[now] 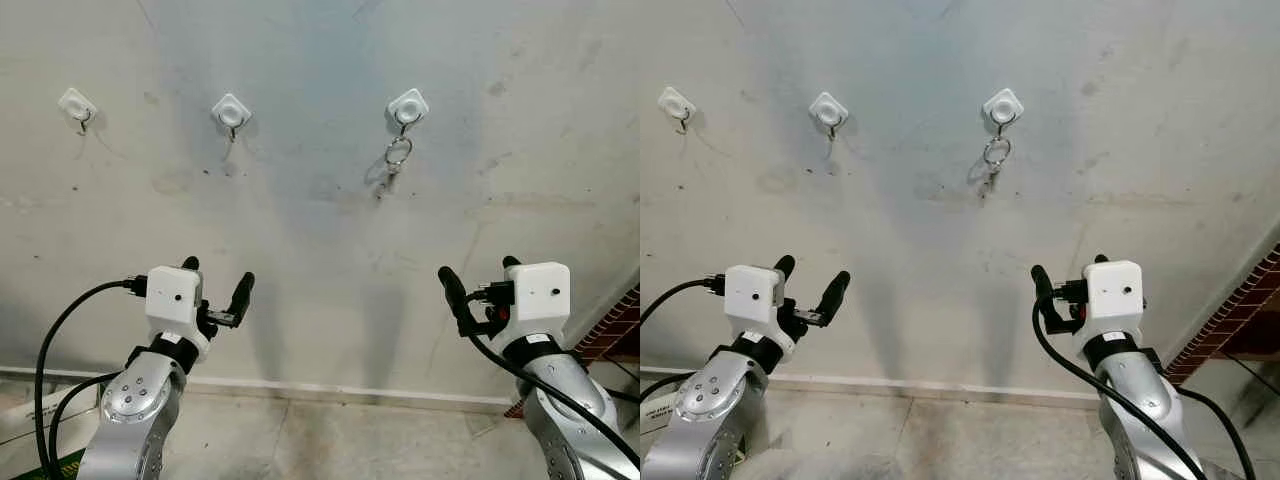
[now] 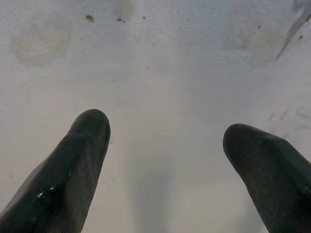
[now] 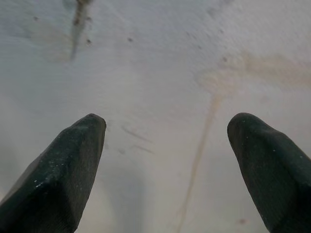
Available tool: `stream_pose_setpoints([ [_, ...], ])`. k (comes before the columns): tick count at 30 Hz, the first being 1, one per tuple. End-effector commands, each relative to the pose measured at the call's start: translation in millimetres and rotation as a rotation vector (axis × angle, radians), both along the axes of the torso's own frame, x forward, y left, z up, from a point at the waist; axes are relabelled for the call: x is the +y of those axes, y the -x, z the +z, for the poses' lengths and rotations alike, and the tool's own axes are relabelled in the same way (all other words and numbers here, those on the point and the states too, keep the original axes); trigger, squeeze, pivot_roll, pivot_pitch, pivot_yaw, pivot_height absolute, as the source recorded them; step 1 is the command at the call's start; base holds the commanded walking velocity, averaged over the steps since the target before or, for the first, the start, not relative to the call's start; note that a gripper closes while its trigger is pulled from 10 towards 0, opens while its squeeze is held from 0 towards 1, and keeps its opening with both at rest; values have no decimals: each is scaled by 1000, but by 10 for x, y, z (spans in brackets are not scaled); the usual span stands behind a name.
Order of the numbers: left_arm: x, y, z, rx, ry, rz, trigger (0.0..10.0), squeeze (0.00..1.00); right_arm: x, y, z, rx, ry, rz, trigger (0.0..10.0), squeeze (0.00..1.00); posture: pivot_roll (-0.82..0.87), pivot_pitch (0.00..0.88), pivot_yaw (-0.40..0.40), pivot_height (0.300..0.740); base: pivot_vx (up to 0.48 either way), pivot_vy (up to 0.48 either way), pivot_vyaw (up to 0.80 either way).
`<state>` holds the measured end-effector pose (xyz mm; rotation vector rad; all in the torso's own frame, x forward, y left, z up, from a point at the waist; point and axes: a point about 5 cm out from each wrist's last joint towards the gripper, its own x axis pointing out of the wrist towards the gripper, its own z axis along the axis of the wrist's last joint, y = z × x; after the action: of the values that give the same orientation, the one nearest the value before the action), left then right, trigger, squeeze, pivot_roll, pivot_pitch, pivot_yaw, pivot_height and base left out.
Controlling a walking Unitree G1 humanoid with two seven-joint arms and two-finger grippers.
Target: Hang keys on a hook
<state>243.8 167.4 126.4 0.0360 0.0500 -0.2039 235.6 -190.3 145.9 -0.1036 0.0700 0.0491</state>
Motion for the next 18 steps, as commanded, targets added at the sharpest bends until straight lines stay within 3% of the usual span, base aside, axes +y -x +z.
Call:
stream_pose_setpoints([
  [1, 24, 9, 7, 6, -22, 16, 10000, 0, -41, 46, 48, -14, -8, -40, 10000, 1000, -24, 0, 52, 740, 0, 0, 0],
  [6, 2, 52, -41, 55, 20, -13, 10000, 0, -137, 154, 11, 5, -5, -118, 10000, 969, -32, 0, 61, 740, 0, 0, 0],
  [7, -1, 73, -55, 79, -9, -12, 10000, 0, -158, 177, 5, 7, 4, -133, 10000, 0, -37, 0, 63, 740, 0, 0, 0],
  [12, -25, 45, -40, 38, -47, -28, 10000, 0, -140, 144, 7, 14, 9, -118, 10000, 0, -35, 0, 61, 740, 0, 0, 0],
  [18, -46, 36, -51, 59, -5, -25, 10000, 0, -82, 34, 30, 16, -1, -77, 10000, 0, -25, 0, 52, 740, 0, 0, -76],
])
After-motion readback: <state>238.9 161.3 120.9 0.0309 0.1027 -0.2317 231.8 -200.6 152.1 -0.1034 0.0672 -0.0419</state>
